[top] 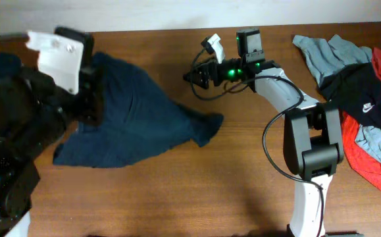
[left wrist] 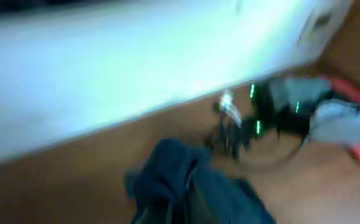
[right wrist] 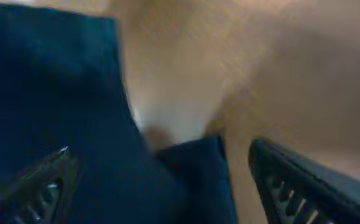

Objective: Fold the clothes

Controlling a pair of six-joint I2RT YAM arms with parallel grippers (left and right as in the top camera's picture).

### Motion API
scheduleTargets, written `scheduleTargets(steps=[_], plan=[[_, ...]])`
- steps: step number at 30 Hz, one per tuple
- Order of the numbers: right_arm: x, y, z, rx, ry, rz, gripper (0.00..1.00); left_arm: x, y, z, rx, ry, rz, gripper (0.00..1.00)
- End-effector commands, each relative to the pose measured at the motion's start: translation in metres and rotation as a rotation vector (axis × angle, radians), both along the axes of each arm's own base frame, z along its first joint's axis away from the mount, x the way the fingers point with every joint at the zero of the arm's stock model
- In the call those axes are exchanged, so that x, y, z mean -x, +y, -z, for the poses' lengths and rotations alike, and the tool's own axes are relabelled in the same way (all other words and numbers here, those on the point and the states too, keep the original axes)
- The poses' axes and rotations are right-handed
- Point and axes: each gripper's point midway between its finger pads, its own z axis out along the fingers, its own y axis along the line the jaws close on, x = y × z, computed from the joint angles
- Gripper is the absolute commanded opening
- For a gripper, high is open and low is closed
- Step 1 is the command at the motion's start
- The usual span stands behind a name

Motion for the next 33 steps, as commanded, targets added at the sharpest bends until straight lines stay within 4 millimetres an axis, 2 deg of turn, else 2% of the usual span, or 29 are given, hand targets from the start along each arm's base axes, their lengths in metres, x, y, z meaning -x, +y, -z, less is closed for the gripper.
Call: scheduleTargets(steps=[1,3,4,5,7,8,9,10,11,13,14,15,17,19,21,23,26,27,28,30,31,33], plan=[[0.006,-0.021,-0.041,0.073,-0.027,0.075,0.90,0.006,-0.018,-0.044,0.107,-0.139,0.091,0.00],[0.008,-0.042,-0.049,0.213,-0.038,0.178,0.90,0.010,-0.024,-0.061,0.150,-0.186,0.119,0.01],[0.011,-0.067,-0.061,0.336,-0.046,0.290,0.91,0.012,-0.030,-0.072,0.175,-0.220,0.150,0.01],[0.013,-0.080,-0.066,0.393,-0.043,0.351,0.92,0.013,-0.033,-0.077,0.187,-0.231,0.160,0.00],[0.020,-0.130,-0.088,0.550,-0.017,0.591,0.96,0.013,-0.046,-0.085,0.214,-0.257,0.198,0.01],[0.026,-0.153,-0.100,0.603,-0.015,0.689,0.97,0.013,-0.058,-0.088,0.224,-0.263,0.234,0.01],[0.038,-0.187,-0.123,0.660,-0.021,0.827,1.00,0.010,-0.077,-0.088,0.234,-0.267,0.290,0.00],[0.048,-0.206,-0.138,0.678,-0.032,0.897,0.99,0.008,-0.090,-0.088,0.239,-0.266,0.323,0.01],[0.066,-0.231,-0.163,0.687,-0.057,0.977,0.99,0.003,-0.112,-0.084,0.246,-0.254,0.372,0.00],[0.093,-0.261,-0.193,0.671,-0.079,1.070,0.99,-0.010,-0.146,-0.074,0.257,-0.230,0.414,0.00],[0.112,-0.280,-0.208,0.664,-0.085,1.128,0.99,-0.017,-0.173,-0.069,0.265,-0.228,0.447,0.01],[0.125,-0.292,-0.215,0.663,-0.082,1.166,0.99,-0.021,-0.189,-0.067,0.274,-0.231,0.455,0.01],[0.146,-0.311,-0.221,0.669,-0.062,1.225,0.99,-0.027,-0.209,-0.069,0.279,-0.260,0.434,0.01],[0.155,-0.316,-0.222,0.663,-0.043,1.235,0.99,-0.030,-0.216,-0.074,0.280,-0.283,0.400,0.00],[0.159,-0.313,-0.218,0.653,-0.021,1.214,0.99,-0.036,-0.212,-0.075,0.264,-0.289,0.345,0.00],[0.159,-0.311,-0.211,0.663,0.005,1.200,0.99,-0.054,-0.190,-0.062,0.212,-0.260,0.219,0.00],[0.154,-0.307,-0.205,0.651,0.028,1.170,0.99,-0.088,-0.133,-0.040,0.122,-0.210,0.005,0.00],[0.153,-0.306,-0.203,0.646,0.033,1.163,0.99,-0.093,-0.123,-0.036,0.110,-0.197,-0.021,0.00],[0.151,-0.303,-0.202,0.638,0.040,1.150,0.99,-0.105,-0.102,-0.027,0.085,-0.170,-0.076,0.01],[0.150,-0.300,-0.200,0.626,0.047,1.133,0.99,-0.120,-0.073,-0.010,0.048,-0.120,-0.149,0.02],[0.148,-0.297,-0.198,0.616,0.053,1.120,0.99,-0.130,-0.056,0.005,0.022,-0.077,-0.194,0.07],[0.149,-0.295,-0.197,0.609,0.061,1.109,0.99,-0.149,-0.026,0.043,-0.047,0.031,-0.267,0.27]])
